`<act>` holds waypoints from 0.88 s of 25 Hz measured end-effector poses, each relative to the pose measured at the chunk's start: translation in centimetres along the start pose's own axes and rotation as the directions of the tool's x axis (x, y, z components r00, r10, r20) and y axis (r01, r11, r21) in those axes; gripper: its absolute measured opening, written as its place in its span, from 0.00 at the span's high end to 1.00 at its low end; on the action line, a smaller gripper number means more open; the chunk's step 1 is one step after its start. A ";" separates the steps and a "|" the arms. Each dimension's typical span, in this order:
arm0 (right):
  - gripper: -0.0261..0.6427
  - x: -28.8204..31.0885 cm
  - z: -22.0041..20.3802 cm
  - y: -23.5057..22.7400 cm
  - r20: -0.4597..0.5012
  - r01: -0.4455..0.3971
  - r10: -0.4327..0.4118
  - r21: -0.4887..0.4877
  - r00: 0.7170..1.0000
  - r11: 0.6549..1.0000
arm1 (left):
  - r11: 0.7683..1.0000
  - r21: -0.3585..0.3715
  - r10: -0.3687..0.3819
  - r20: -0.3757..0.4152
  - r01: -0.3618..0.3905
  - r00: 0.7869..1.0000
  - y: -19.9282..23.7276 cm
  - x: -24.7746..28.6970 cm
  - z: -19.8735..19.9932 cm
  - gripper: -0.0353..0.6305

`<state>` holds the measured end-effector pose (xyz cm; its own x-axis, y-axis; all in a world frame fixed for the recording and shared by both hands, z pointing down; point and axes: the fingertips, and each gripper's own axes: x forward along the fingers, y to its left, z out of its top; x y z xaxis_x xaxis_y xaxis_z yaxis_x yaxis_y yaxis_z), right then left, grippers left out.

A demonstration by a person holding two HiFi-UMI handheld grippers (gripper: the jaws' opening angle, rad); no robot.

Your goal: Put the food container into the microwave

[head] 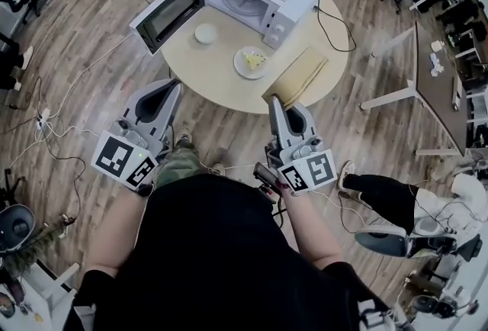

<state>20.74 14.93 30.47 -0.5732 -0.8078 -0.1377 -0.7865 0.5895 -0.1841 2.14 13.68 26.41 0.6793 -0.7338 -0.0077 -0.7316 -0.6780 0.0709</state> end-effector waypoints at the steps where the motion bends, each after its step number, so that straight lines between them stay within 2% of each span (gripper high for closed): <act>1: 0.92 0.1 0.0 -0.1 -0.001 0.002 -0.002 0.000 1.000 1.000 | 1.000 -0.003 -0.003 0.000 0.003 1.000 0.2 0.4 -0.1 0.92; 9: 0.92 1.3 0.0 -1.2 -0.015 0.009 -0.009 -0.007 1.000 1.000 | 0.999 -0.006 -0.042 -0.005 0.042 0.999 1.3 2.7 0.0 0.92; 17: 0.92 4.3 -0.3 -0.6 -0.031 0.007 -0.007 -0.015 1.000 1.000 | 0.999 -0.031 -0.045 -0.004 0.045 0.999 4.3 3.3 -0.1 0.92; 22: 0.92 6.1 -0.2 -0.4 -0.042 0.041 -0.042 -0.029 0.998 0.999 | 0.996 -0.053 -0.068 0.010 0.069 0.998 6.5 4.0 0.2 0.92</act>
<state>17.55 9.73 29.87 -0.5491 -0.8311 -0.0885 -0.8154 0.5559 -0.1617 0.08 6.28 26.69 0.7272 -0.6861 -0.0223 -0.6790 -0.7237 0.1231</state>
